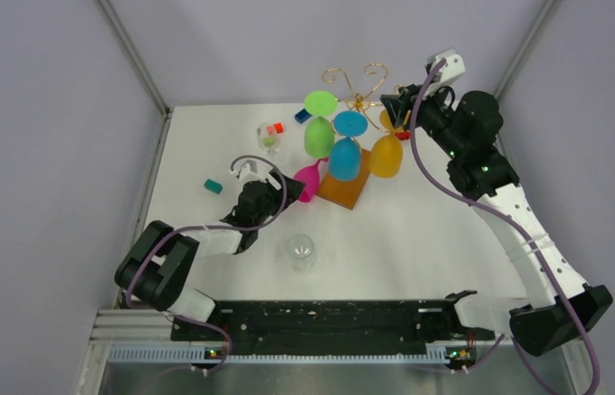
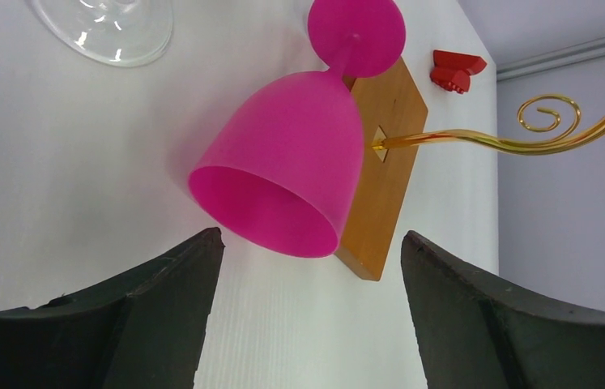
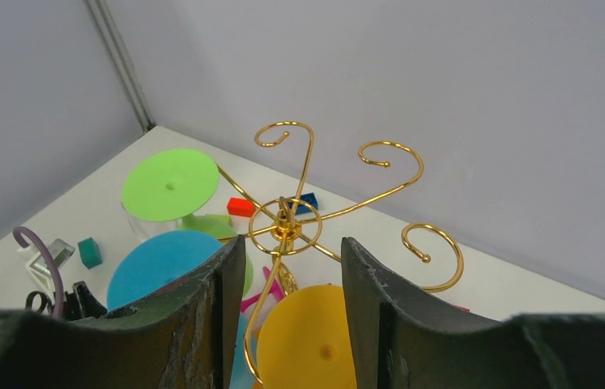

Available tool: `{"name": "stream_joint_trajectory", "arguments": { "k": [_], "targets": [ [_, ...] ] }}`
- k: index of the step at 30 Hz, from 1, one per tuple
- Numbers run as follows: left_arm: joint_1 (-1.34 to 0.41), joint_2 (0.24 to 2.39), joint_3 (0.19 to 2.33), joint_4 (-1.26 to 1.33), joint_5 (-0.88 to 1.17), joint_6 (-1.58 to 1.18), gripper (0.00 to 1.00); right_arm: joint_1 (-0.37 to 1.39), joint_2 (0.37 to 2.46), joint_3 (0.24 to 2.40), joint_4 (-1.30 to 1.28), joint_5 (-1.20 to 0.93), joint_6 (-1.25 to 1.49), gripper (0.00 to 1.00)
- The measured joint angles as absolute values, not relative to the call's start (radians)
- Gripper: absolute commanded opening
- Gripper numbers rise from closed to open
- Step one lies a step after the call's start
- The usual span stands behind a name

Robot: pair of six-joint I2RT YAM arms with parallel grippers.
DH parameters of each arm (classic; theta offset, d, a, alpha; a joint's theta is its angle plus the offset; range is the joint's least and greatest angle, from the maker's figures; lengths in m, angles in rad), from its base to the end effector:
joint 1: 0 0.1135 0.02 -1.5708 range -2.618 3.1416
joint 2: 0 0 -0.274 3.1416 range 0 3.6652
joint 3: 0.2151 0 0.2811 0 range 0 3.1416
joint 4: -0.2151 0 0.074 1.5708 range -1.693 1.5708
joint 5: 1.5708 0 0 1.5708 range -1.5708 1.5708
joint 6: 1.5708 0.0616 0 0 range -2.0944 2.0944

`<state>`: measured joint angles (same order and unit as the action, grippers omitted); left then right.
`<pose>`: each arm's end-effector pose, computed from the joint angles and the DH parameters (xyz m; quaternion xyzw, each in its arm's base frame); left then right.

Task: Place the wine glass upside down on the wine glass rack
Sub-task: Pick up the wine glass at the center of the board.

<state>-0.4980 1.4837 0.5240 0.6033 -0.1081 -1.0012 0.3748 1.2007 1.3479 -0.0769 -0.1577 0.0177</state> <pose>0.2928 -0.1516 0.1488 -0.2340 0.7866 -0.3557 0.4473 0.2926 0.1255 0.4780 -0.1774 0.6587 0.1949 0.7048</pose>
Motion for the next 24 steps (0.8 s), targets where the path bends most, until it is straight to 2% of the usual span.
{"name": "stream_joint_trajectory", "arguments": {
  "k": [13,19,24],
  "targets": [
    [-0.485,1.637,0.578,0.801,-0.041,-1.044,0.73,0.375,1.198,1.348,-0.076,-0.152,0.018,0.47],
    [-0.485,1.682,0.606,0.824,-0.029,-1.052,0.59,0.375,1.190,1.340,-0.078,-0.150,0.014,0.47],
    [-0.485,1.699,0.623,0.833,-0.030,-1.051,0.55,0.375,1.184,1.335,-0.082,-0.150,-0.005,0.47]
  ]
}}
